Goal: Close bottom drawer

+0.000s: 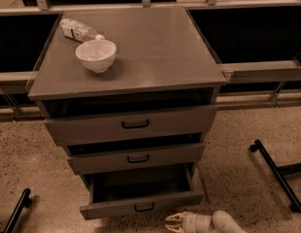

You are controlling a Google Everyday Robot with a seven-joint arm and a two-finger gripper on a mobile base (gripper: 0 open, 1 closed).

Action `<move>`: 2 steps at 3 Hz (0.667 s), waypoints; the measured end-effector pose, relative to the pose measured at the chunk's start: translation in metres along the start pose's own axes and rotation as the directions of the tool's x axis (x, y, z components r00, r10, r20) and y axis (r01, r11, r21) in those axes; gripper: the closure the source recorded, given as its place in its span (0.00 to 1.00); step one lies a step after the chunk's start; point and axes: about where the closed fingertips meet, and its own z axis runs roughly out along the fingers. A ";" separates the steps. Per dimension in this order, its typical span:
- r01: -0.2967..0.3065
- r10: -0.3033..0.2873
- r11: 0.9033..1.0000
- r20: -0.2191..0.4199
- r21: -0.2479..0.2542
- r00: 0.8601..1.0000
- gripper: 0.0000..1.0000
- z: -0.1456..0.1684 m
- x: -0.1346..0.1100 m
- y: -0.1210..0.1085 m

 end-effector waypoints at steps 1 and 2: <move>0.042 -0.042 0.998 0.004 0.039 0.999 0.85 0.010 0.000 -0.027; 0.065 -0.063 0.994 -0.017 0.088 0.998 1.00 0.018 -0.002 -0.051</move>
Offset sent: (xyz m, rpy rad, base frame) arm 0.0925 0.0048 0.0129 -0.0618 -0.1626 -0.1220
